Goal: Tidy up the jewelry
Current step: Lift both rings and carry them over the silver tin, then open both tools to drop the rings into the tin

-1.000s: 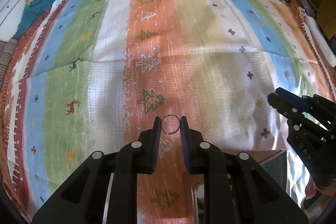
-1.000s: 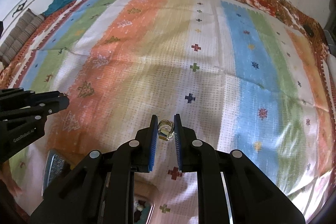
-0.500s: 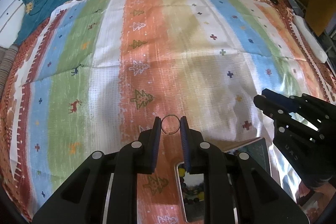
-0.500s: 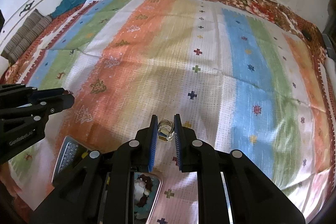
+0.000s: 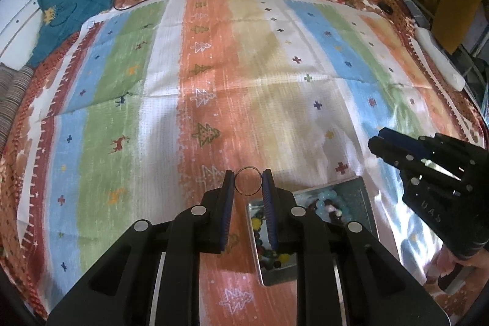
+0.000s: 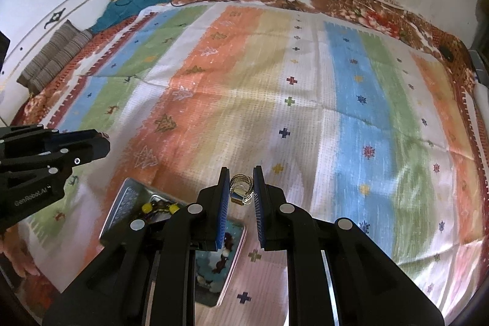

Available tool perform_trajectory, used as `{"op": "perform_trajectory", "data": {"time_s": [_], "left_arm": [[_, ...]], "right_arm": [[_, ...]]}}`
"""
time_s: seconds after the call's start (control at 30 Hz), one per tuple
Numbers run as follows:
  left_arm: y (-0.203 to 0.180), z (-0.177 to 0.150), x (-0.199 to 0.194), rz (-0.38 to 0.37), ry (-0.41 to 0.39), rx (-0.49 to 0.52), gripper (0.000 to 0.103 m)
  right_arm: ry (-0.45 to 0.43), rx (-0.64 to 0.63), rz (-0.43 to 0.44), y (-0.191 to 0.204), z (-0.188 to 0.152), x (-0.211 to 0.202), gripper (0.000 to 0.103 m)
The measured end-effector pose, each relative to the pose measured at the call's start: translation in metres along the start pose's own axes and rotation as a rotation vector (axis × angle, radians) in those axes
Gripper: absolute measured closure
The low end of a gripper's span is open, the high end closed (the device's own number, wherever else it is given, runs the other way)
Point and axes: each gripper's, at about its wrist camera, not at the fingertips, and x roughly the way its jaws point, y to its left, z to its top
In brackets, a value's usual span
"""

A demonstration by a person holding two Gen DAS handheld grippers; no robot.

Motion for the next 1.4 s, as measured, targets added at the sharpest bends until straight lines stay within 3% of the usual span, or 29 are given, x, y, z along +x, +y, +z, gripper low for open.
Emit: {"op": "perform_trajectory", "data": {"time_s": [0.43,0.83,0.97,1.07,1.27,1.4], "left_arm": [[-0.017,-0.017,-0.031,-0.041,-0.052,0.026,0.085],[-0.020,-0.027,-0.032,-0.090,-0.022,0.006,0.085],[-0.022,-0.031,-0.030,-0.081,-0.016,0.006,0.078],[-0.020,-0.033,-0.033,-0.072,-0.022,-0.008,0.073],[-0.017,-0.046,-0.046,-0.066,-0.041,-0.021,0.064],[-0.017,-0.055,-0.058,-0.046,-0.069,-0.016,0.050]], "right_arm": [[-0.004,-0.031,0.037,0.010,-0.019,-0.017,0.087],[-0.003,-0.038,0.109,0.021,-0.029,-0.028,0.087],[0.003,-0.036,0.089,0.020,-0.032,-0.030,0.086],[-0.001,-0.029,0.083,0.017,-0.036,-0.033,0.070],[-0.007,-0.037,0.072,0.018,-0.043,-0.039,0.068],[-0.028,-0.046,0.076,0.021,-0.049,-0.050,0.060]]}}
